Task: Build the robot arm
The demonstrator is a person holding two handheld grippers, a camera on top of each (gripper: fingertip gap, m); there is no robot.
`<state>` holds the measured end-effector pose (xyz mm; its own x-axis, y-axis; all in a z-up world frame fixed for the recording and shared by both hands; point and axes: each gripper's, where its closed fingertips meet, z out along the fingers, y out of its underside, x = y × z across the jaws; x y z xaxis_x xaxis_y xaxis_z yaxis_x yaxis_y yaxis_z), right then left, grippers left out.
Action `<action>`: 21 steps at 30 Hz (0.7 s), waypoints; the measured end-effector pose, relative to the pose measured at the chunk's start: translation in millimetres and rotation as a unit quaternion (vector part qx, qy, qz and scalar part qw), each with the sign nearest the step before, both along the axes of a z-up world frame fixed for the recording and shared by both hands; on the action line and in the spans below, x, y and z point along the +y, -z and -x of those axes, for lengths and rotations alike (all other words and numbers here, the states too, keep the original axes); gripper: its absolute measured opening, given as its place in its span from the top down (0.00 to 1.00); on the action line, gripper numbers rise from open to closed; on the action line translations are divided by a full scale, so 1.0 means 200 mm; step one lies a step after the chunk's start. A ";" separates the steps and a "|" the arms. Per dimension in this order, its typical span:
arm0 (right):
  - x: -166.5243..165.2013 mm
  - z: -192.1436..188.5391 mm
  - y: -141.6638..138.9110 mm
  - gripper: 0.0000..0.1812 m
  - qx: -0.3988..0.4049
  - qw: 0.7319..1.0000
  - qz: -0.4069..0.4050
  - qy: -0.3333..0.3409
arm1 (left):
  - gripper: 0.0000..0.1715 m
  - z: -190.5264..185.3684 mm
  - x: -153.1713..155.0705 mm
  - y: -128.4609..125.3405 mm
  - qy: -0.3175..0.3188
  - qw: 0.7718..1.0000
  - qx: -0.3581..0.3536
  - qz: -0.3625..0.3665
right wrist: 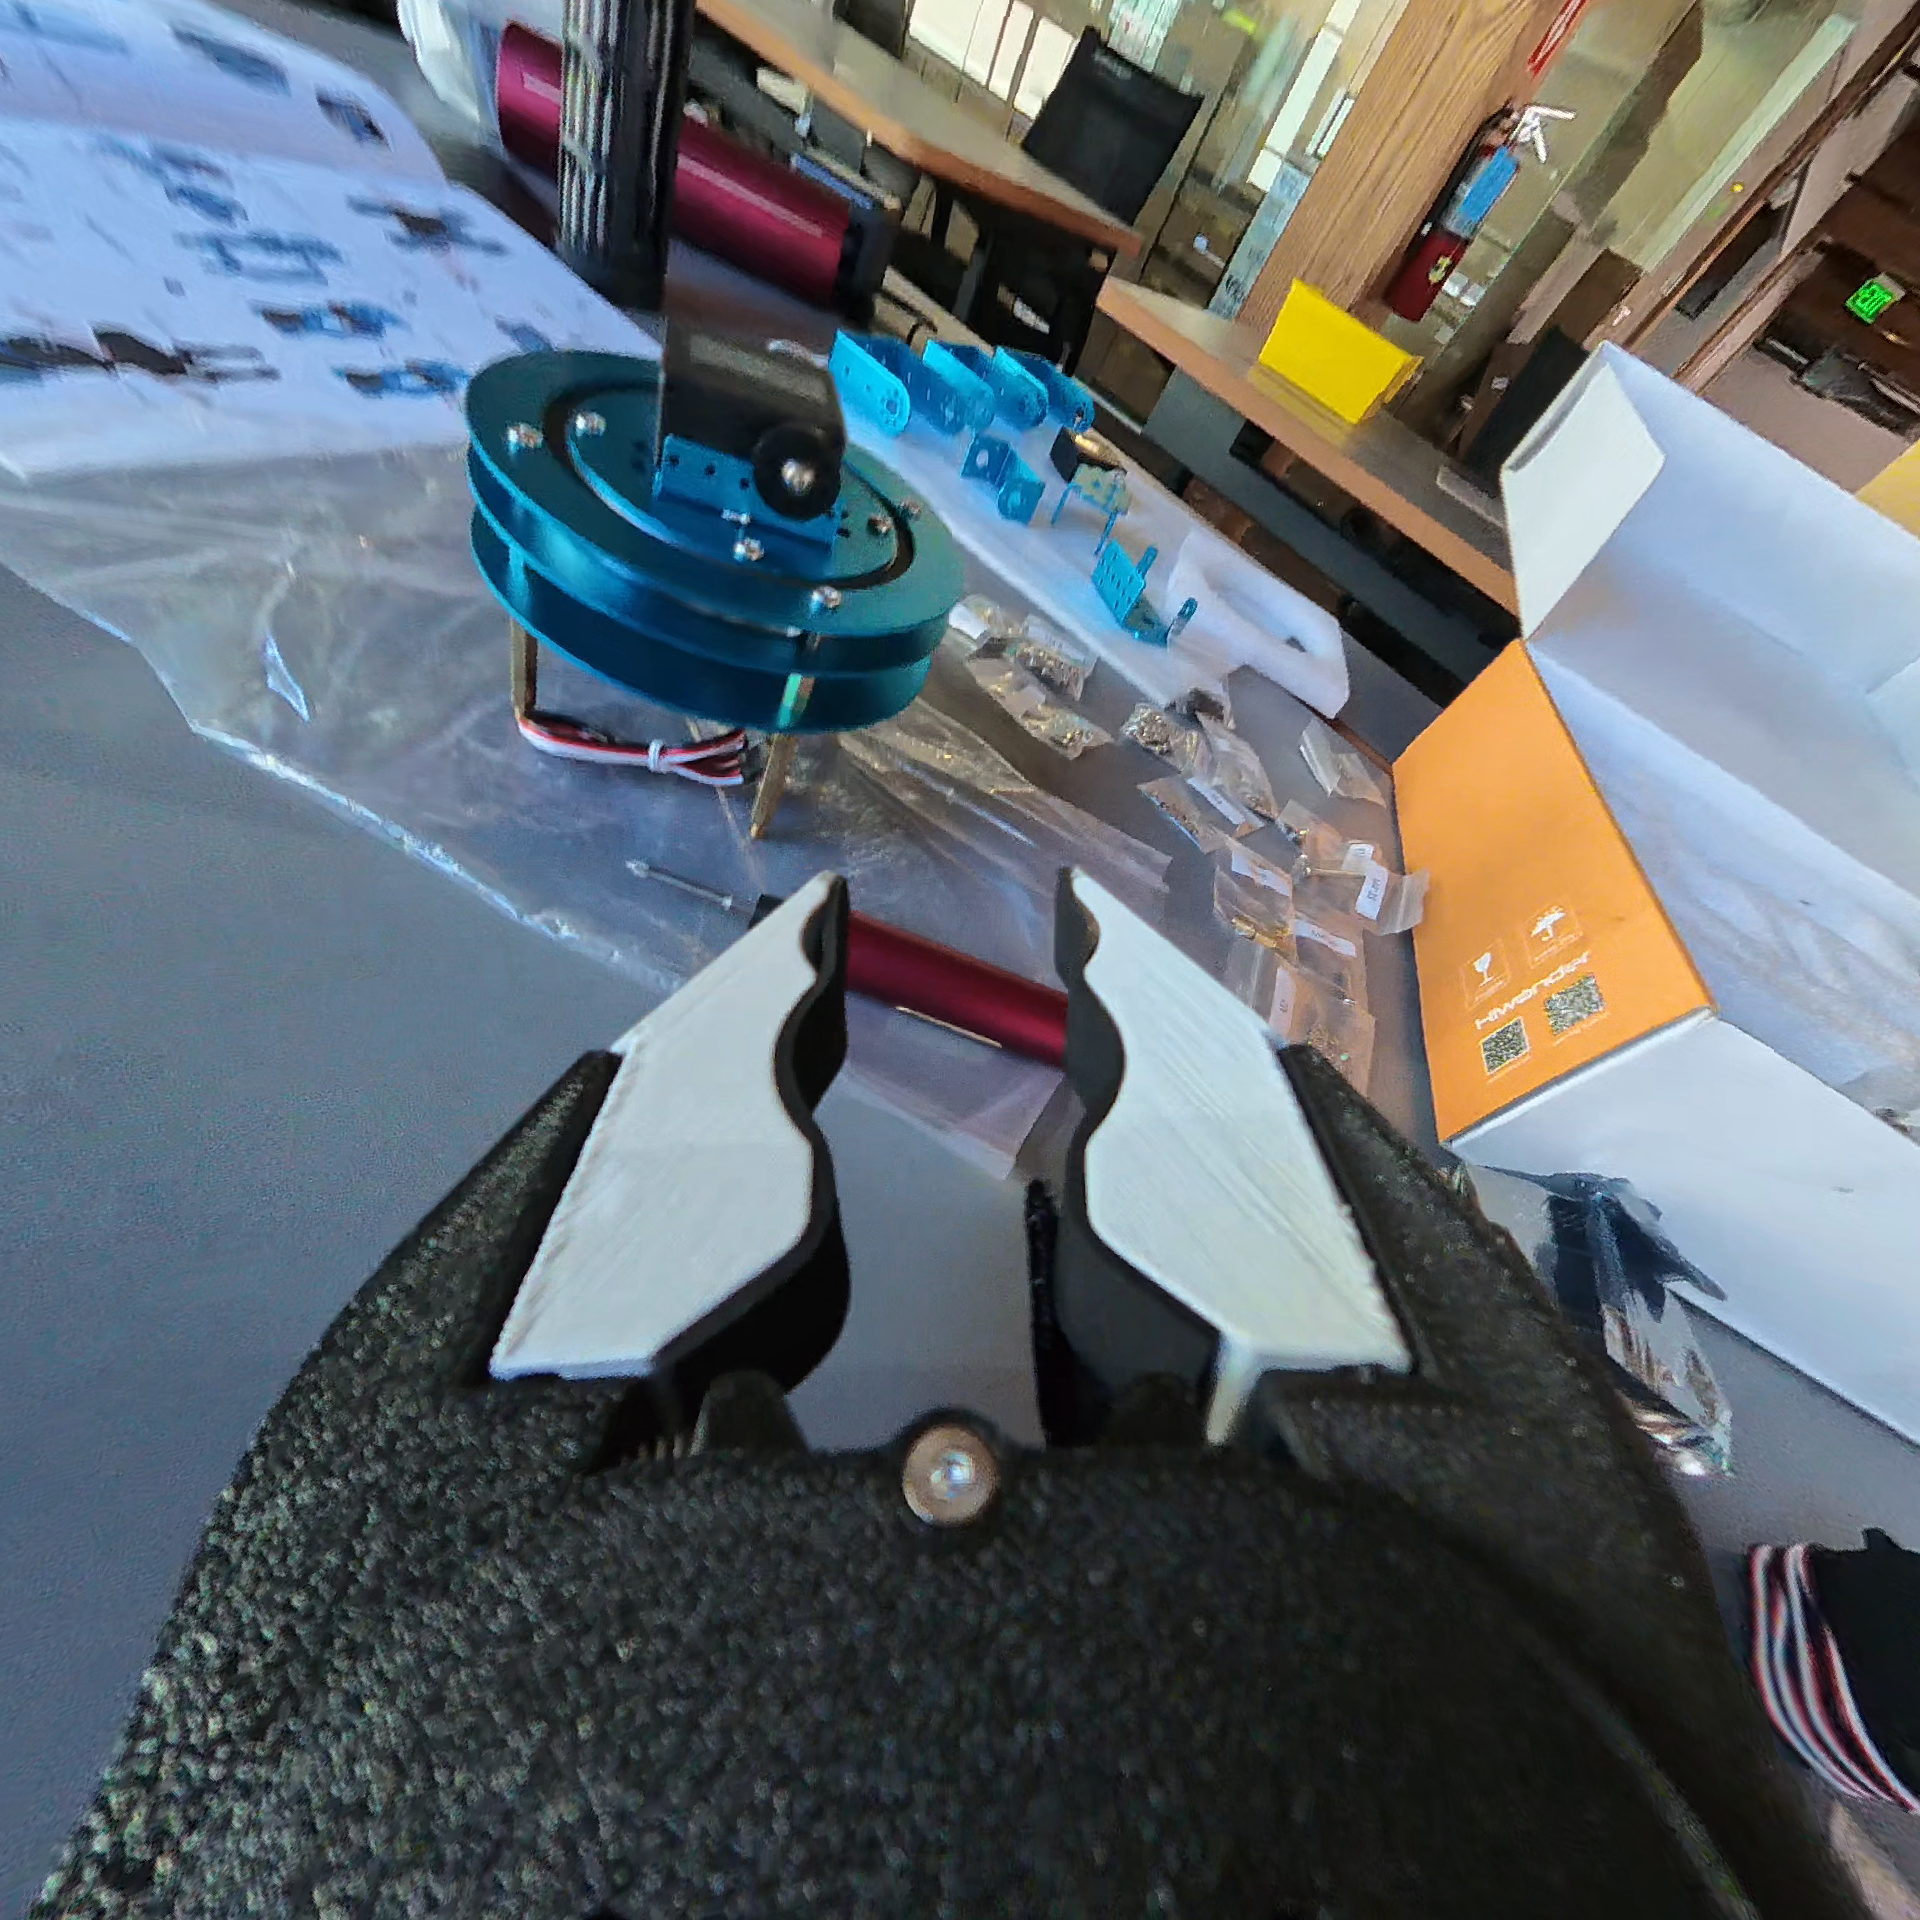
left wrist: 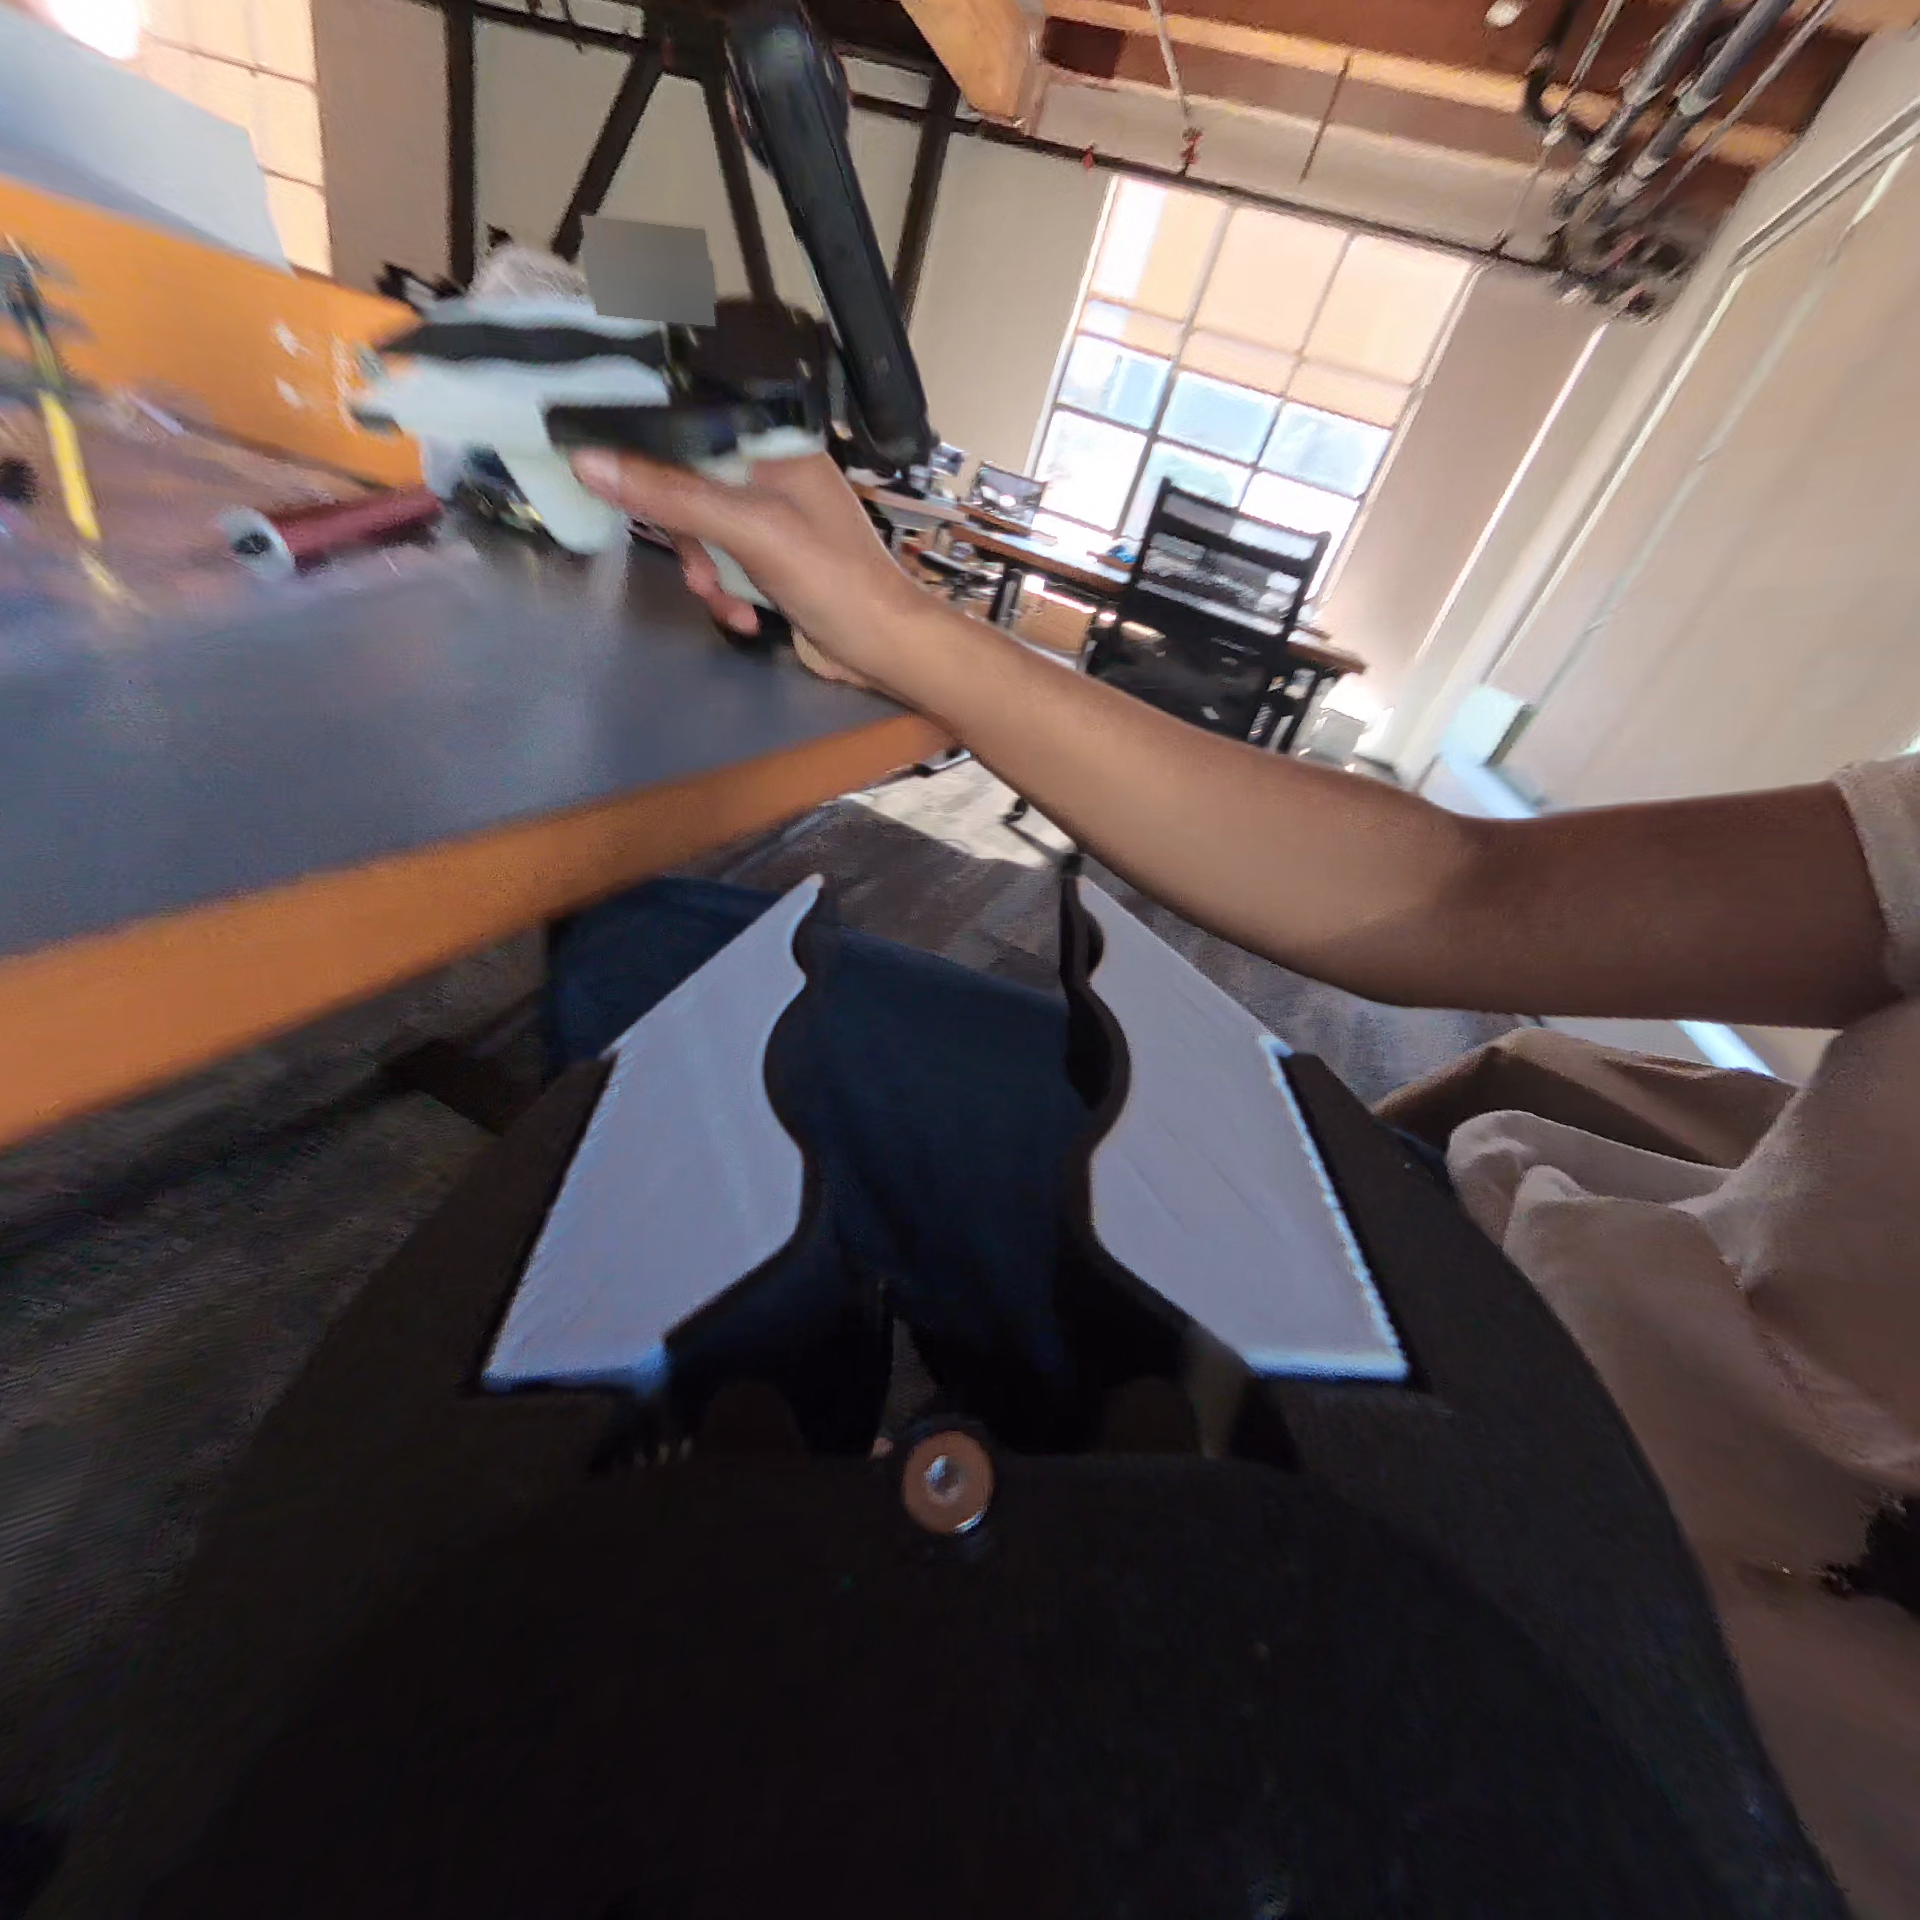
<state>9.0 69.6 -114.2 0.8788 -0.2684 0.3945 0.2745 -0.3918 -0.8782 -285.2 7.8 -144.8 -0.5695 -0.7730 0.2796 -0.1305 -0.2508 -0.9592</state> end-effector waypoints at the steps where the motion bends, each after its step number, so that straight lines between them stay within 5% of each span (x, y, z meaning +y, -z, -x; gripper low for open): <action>1: 0.01 0.01 0.01 0.80 -0.007 1.000 0.010 -0.001 | 0.76 0.02 -0.02 0.07 0.006 1.000 0.015 0.020; 8: 0.02 0.01 0.04 0.83 -0.014 1.000 0.025 -0.008 | 0.76 0.11 0.08 0.28 -0.073 0.988 0.102 0.085; 14: 0.00 0.00 -0.01 0.83 0.016 1.000 -0.010 -0.014 | 0.76 0.13 0.15 0.43 -0.158 0.979 0.129 -0.014; 18: -0.02 0.01 -0.05 0.84 0.037 0.998 -0.044 -0.034 | 0.76 0.15 0.07 0.51 -0.157 0.973 0.151 -0.071; 21: -0.03 0.01 -0.11 0.90 0.035 0.996 -0.080 -0.033 | 0.76 0.13 0.01 0.46 -0.132 0.978 0.141 -0.083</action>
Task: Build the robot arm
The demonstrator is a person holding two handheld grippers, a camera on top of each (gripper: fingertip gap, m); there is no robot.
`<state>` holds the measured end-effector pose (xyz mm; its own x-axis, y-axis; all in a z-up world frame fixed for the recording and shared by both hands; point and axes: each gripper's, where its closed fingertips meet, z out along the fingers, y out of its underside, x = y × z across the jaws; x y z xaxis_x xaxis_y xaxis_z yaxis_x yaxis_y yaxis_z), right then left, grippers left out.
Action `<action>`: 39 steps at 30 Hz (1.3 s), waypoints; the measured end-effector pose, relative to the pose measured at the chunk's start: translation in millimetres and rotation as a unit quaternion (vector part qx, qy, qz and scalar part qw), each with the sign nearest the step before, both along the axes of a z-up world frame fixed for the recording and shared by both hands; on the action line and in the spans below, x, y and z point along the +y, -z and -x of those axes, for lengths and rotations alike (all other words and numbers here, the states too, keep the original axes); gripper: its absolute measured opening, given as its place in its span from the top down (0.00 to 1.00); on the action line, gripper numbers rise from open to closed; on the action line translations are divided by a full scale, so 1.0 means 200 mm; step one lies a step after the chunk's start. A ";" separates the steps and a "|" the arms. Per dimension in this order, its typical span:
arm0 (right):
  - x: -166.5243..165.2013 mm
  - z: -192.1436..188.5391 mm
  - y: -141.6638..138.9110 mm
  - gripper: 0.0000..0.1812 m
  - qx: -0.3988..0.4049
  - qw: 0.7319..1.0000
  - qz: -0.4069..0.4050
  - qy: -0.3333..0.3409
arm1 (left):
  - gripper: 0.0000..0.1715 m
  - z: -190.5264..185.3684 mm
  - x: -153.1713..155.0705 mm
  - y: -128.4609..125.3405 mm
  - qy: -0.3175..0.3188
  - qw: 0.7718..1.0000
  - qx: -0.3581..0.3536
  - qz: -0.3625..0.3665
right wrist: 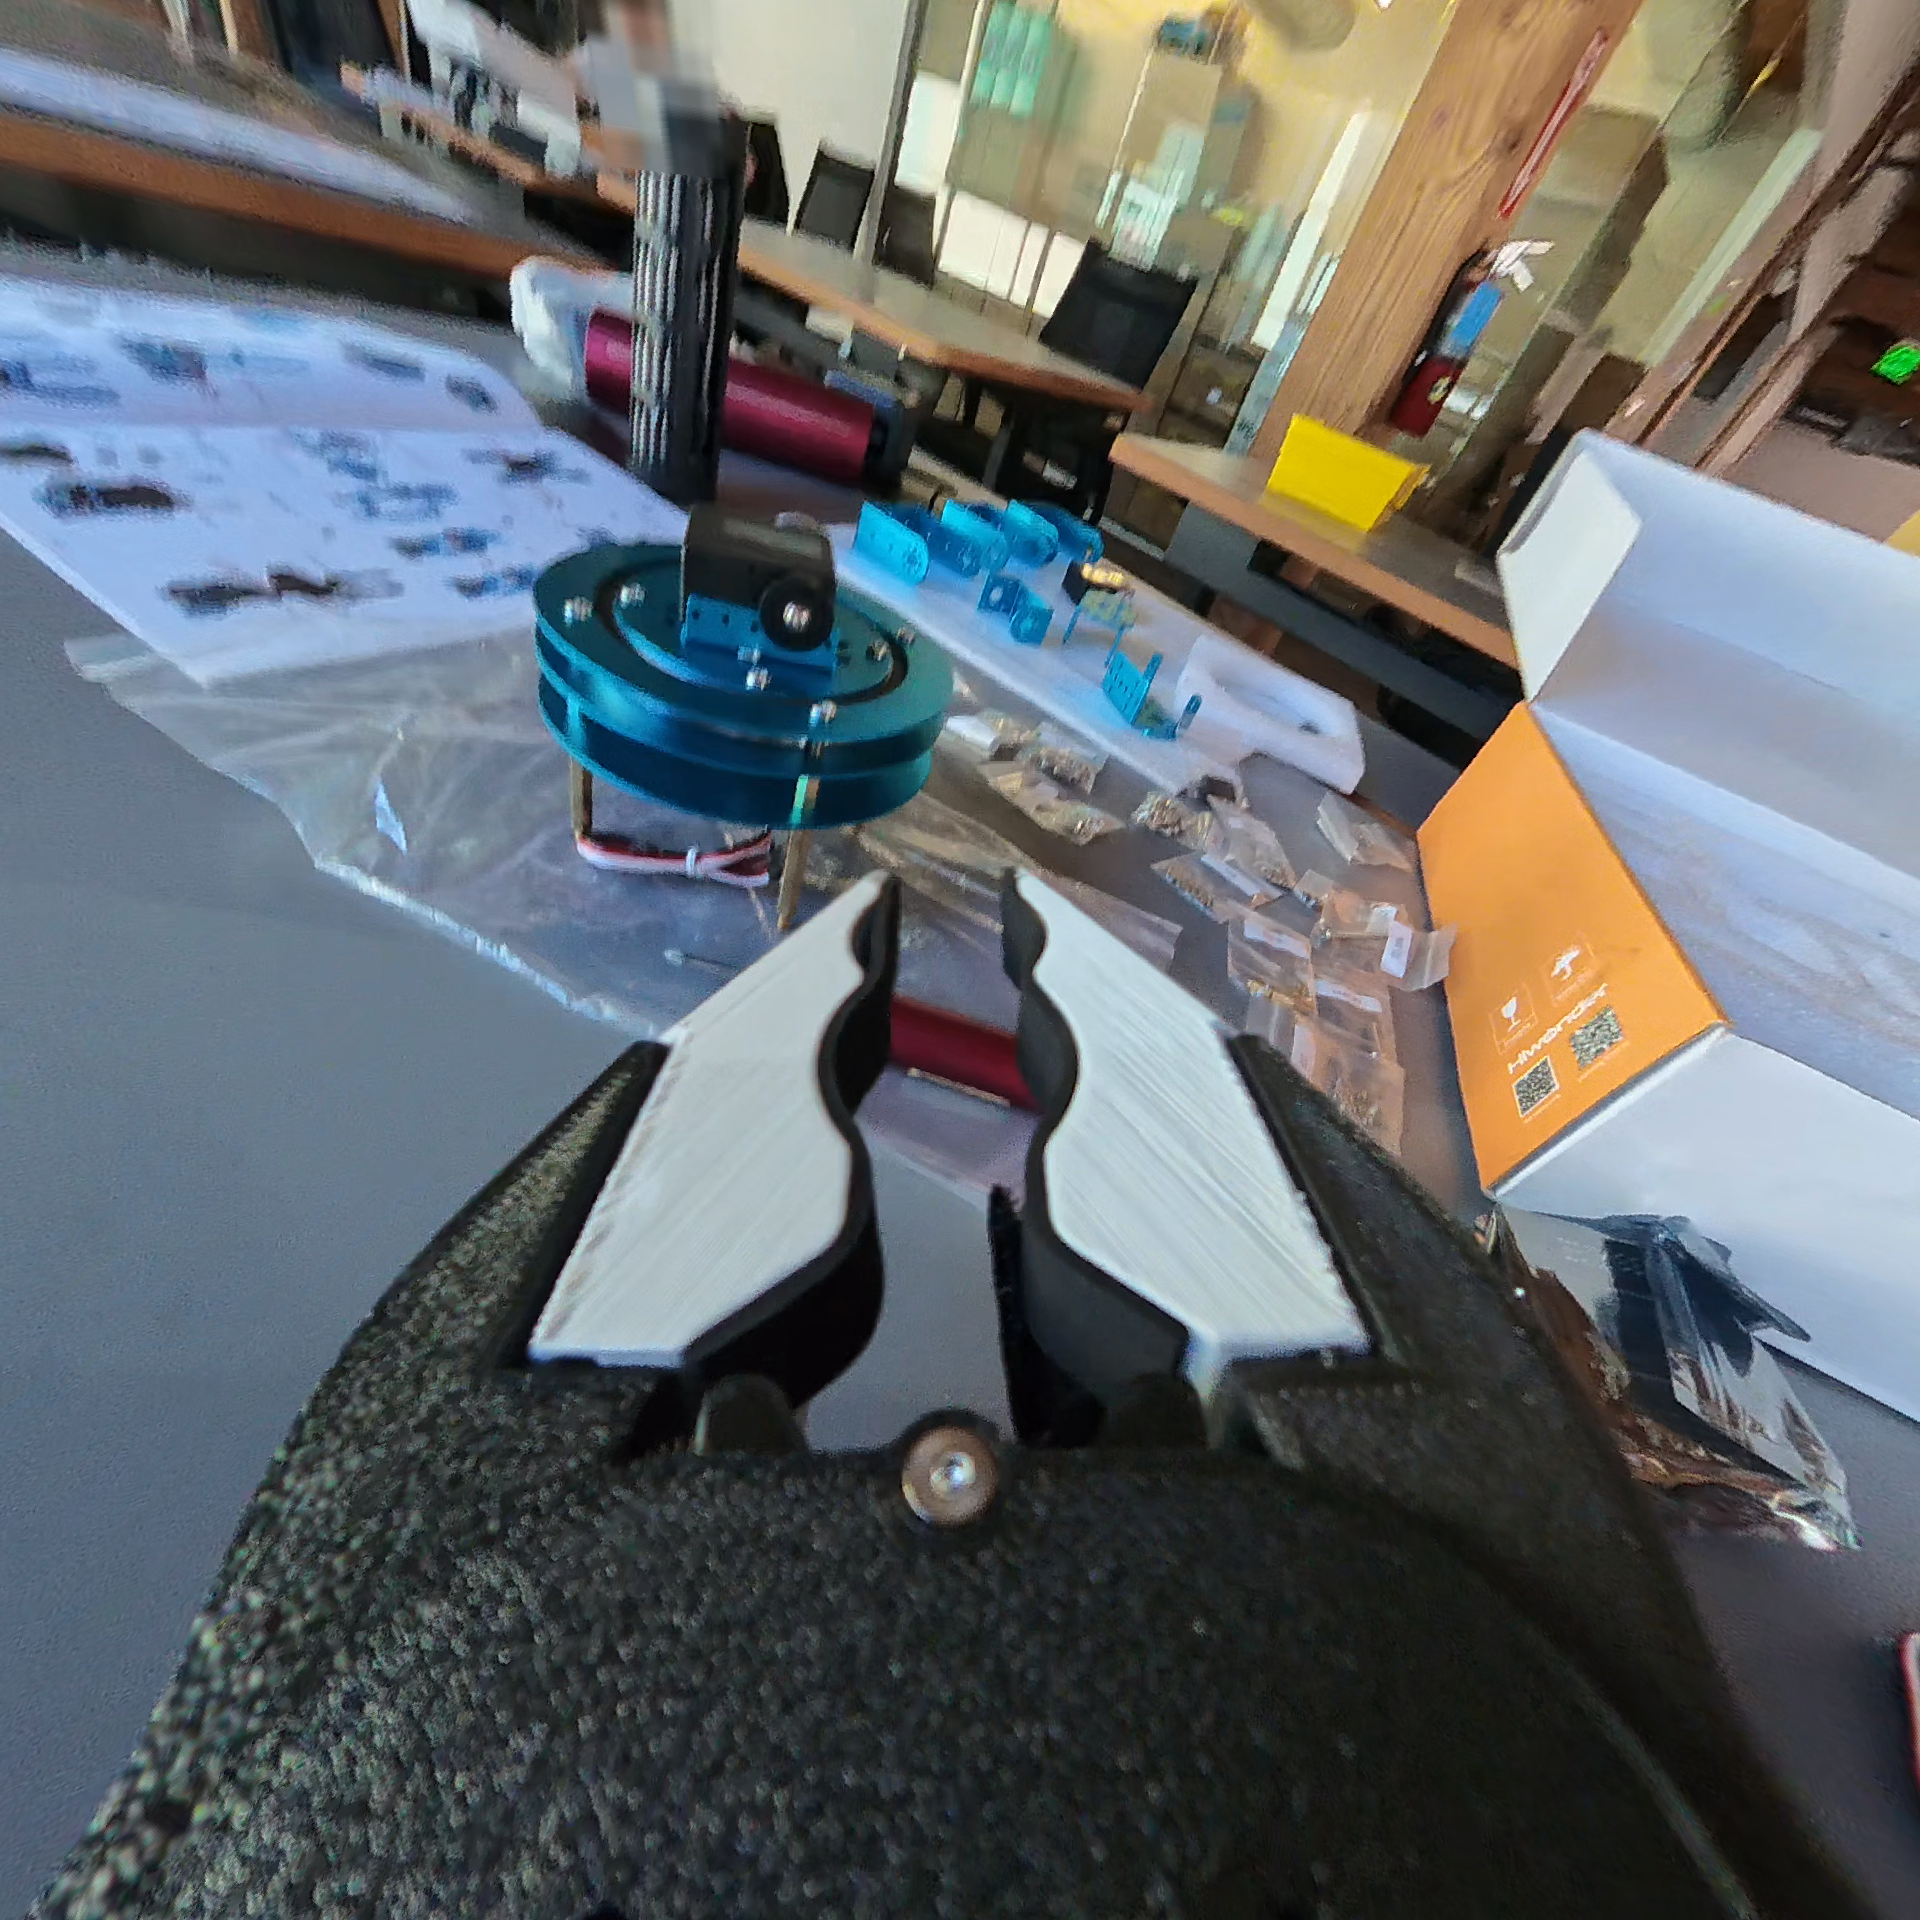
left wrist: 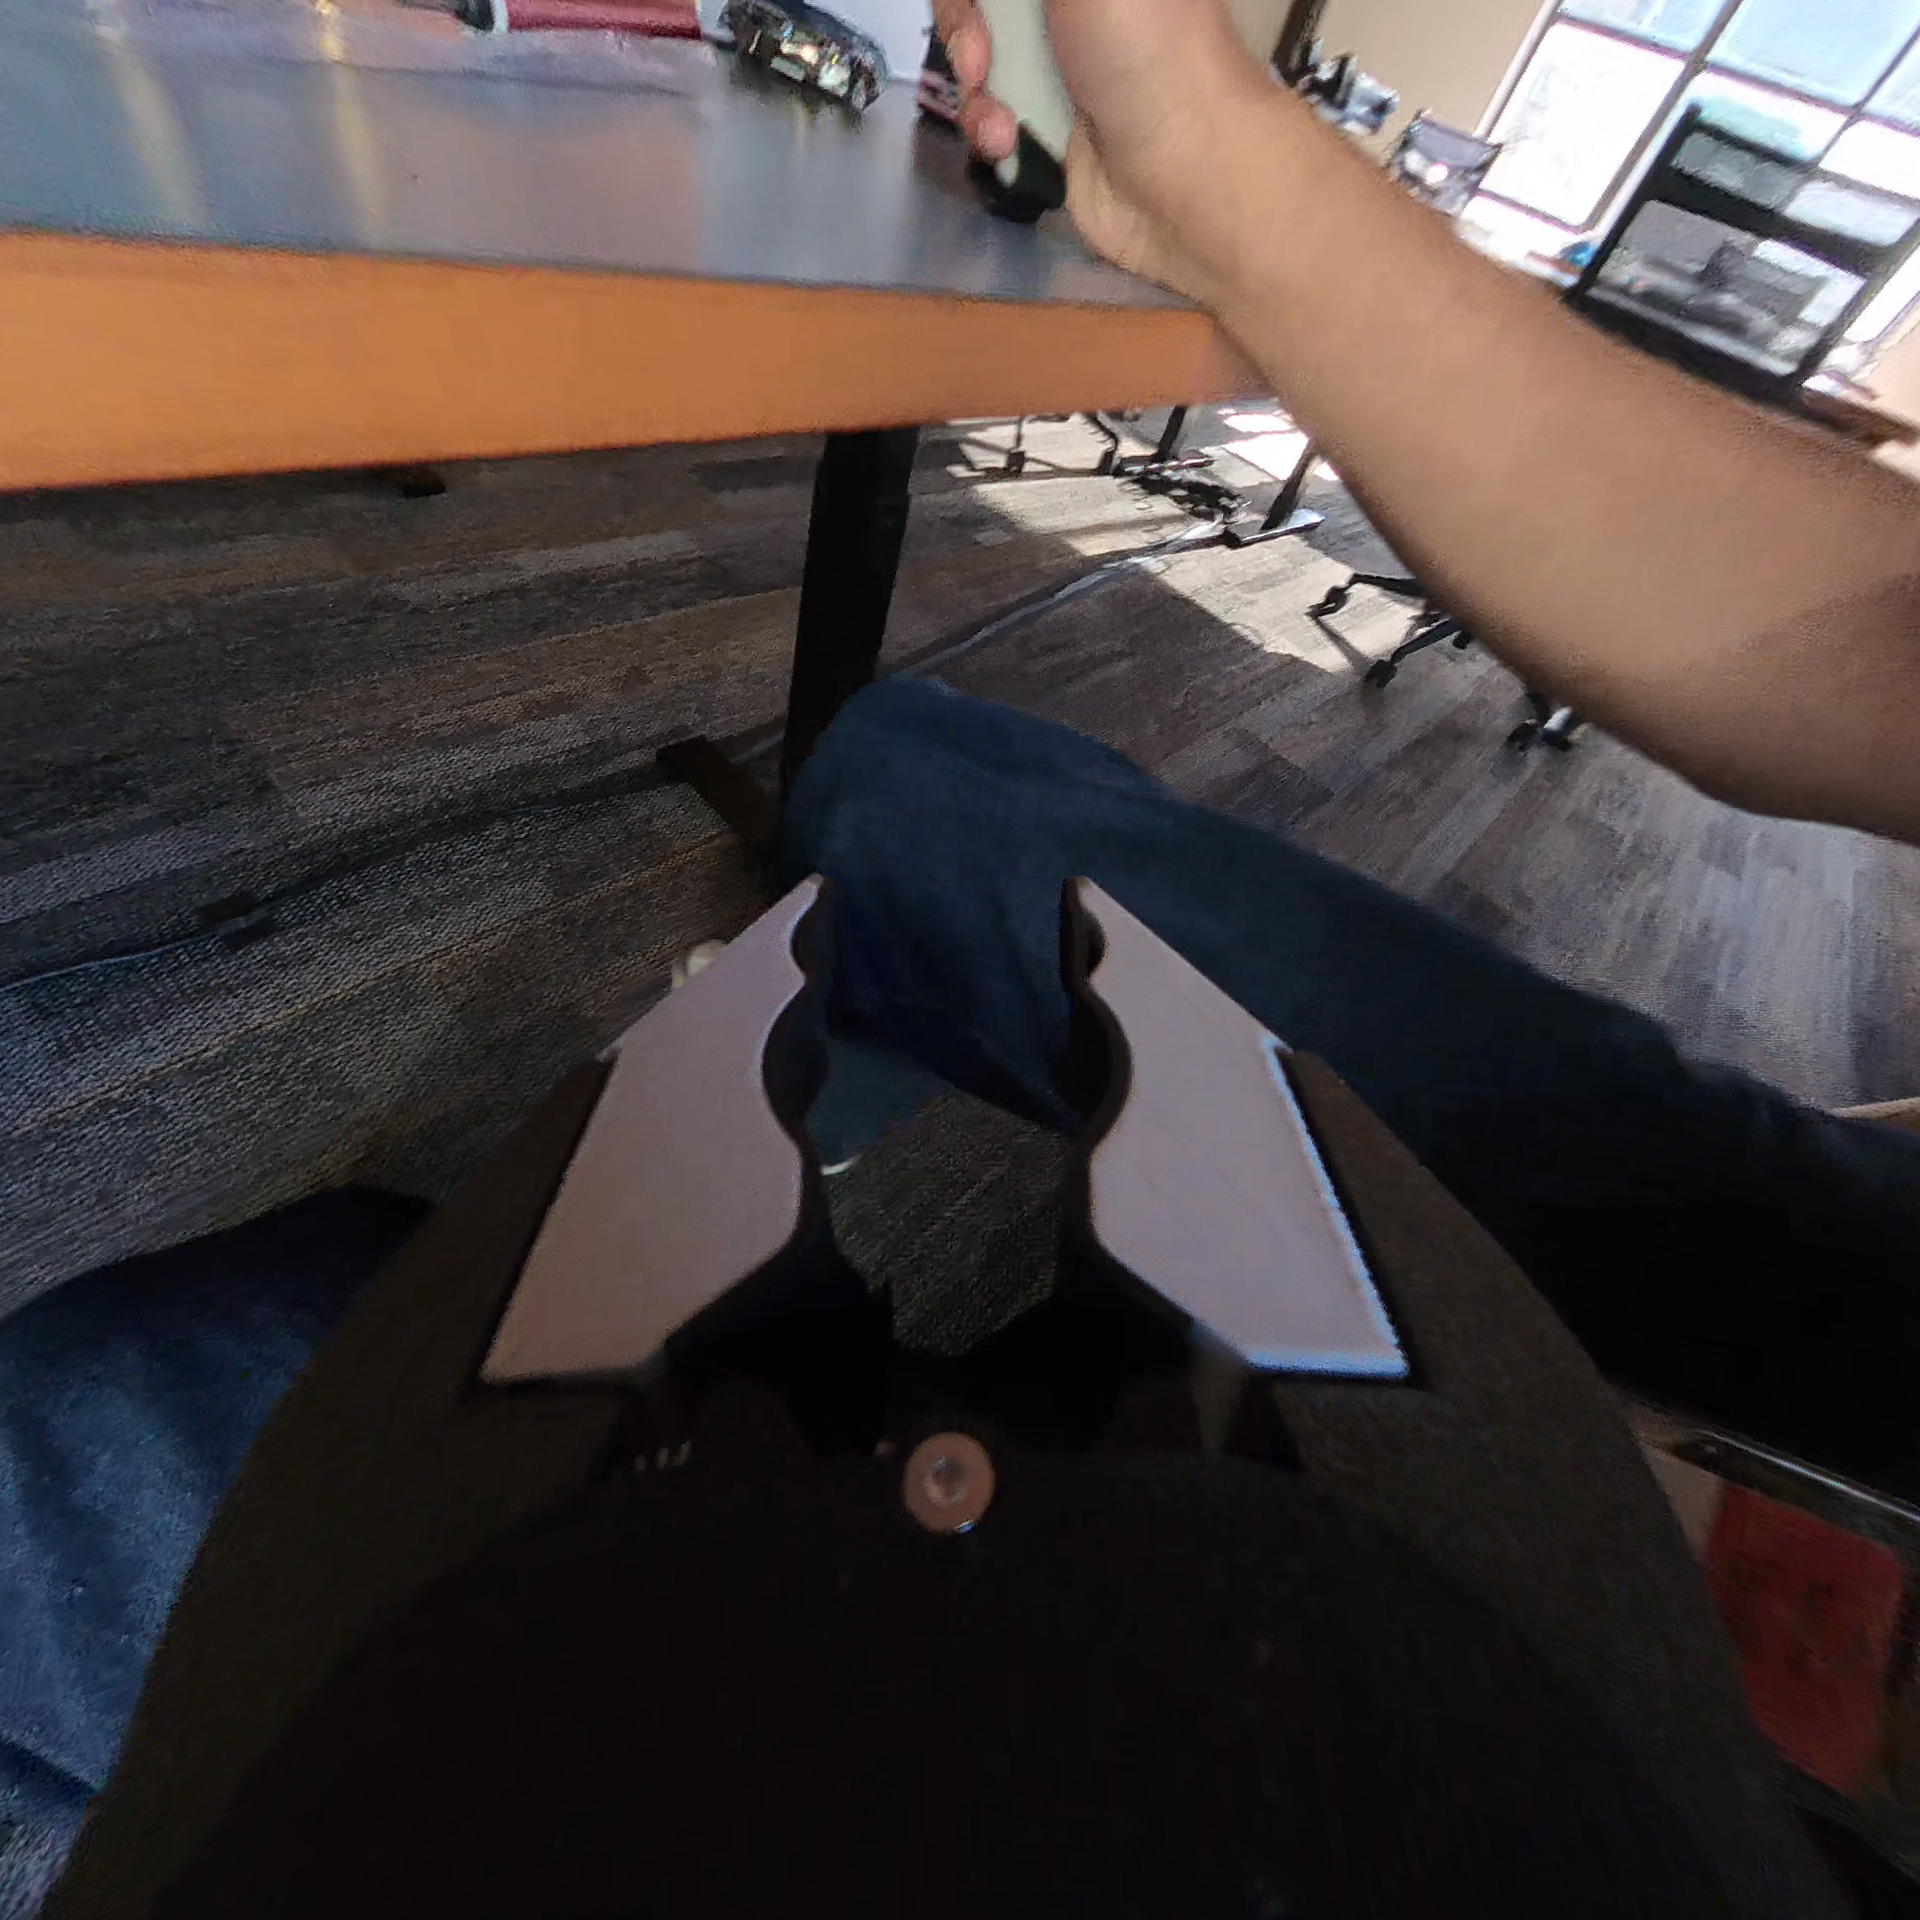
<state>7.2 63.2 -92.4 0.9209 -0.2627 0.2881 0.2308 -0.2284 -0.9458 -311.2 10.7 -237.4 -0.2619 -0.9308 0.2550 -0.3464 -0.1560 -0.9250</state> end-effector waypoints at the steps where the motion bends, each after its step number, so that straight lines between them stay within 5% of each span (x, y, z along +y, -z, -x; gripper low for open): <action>1: 0.01 0.02 -0.03 0.92 0.011 1.000 -0.019 -0.013 | 0.75 -0.01 -0.01 -0.05 0.013 1.000 -0.003 0.008; 4: 0.11 0.13 -0.06 0.84 0.126 0.985 0.003 -0.119 | 0.75 -0.10 0.07 -0.30 0.049 0.999 -0.022 -0.002; 9: 0.30 0.00 0.01 0.68 0.403 0.888 0.124 -0.183 | 0.73 -0.60 0.55 -0.86 0.049 0.998 -0.004 0.046; 12: 0.35 -0.06 0.14 0.66 0.484 0.835 0.186 -0.182 | 0.53 -1.01 0.92 -0.85 0.023 0.997 0.065 -0.041; 14: 0.37 -0.01 0.11 0.64 0.554 0.785 0.173 -0.219 | 0.51 -1.18 1.06 -0.80 0.035 0.987 0.089 -0.128; 17: 0.39 0.06 0.06 0.65 0.609 0.737 0.159 -0.249 | 0.52 -1.29 1.09 -0.85 0.104 0.962 0.030 -0.251; 20: 0.39 0.08 0.07 0.69 0.630 0.724 0.165 -0.227 | 0.59 -1.30 1.03 -0.91 0.201 0.913 0.008 -0.356; 25: 0.36 0.07 0.13 0.64 0.636 0.738 0.154 -0.164 | 0.58 -1.31 1.03 -0.80 0.304 0.819 0.114 -0.473; 31: 0.40 0.17 0.17 0.64 0.655 0.724 0.152 -0.156 | 0.51 -1.30 1.13 -0.70 0.312 0.897 0.140 -0.281; 36: 0.44 0.21 0.17 0.70 0.690 0.687 0.153 -0.173 | 0.49 -1.31 1.08 -0.59 0.334 0.913 0.125 -0.199; 37: 0.43 0.20 0.17 0.71 0.680 0.696 0.156 -0.171 | 0.49 -1.31 1.06 -0.58 0.338 0.912 0.118 -0.200; 39: 0.38 0.15 0.20 0.69 0.608 0.756 0.188 -0.153 | 0.48 -1.32 1.06 -0.55 0.332 0.912 0.110 -0.215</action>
